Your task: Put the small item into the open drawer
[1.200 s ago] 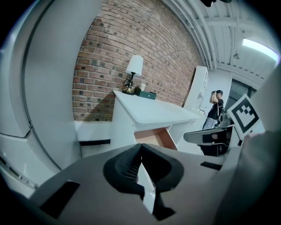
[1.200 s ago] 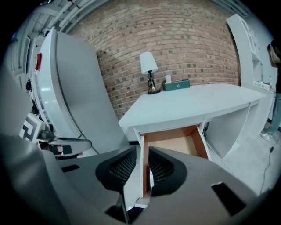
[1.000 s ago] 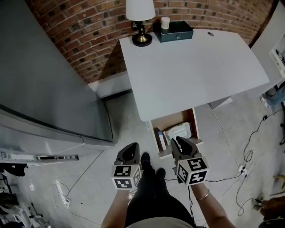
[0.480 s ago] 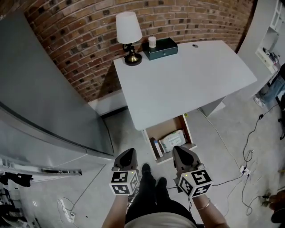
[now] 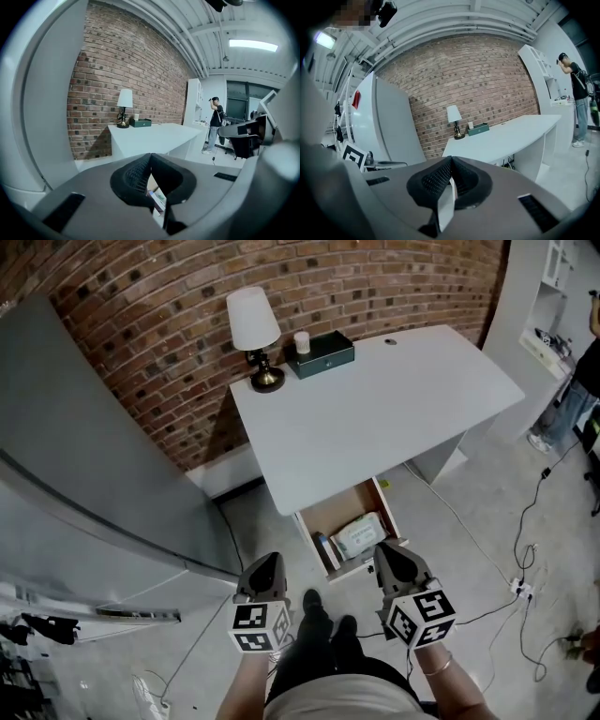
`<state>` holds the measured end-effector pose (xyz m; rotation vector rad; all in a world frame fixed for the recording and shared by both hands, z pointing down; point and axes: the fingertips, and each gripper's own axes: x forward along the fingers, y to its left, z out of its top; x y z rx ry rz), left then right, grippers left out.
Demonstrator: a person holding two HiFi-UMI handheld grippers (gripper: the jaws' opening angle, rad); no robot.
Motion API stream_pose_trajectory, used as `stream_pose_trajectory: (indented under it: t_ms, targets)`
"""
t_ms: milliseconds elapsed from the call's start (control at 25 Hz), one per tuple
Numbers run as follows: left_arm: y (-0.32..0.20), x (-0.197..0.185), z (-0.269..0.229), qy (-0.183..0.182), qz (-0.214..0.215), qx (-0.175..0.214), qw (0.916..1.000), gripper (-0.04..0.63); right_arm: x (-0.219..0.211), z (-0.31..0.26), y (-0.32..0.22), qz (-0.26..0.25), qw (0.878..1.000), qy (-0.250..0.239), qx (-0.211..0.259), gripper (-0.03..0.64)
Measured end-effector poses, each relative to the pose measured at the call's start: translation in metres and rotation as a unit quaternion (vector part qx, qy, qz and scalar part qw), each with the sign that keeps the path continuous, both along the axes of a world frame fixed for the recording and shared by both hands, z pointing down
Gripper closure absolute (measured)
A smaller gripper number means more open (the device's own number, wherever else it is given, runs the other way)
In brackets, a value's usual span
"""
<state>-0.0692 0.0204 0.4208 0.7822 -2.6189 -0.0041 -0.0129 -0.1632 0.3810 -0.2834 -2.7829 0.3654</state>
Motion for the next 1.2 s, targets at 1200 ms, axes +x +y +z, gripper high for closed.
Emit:
stream_pose_trajectory:
  t_ms: [1200]
  targets:
    - [-0.001,0.02,-0.022,-0.026,-0.016,-0.001,0.9995,0.574,0.019,-0.014,-0.023,-0.003,1.0,-0.013,-0.009,0.611]
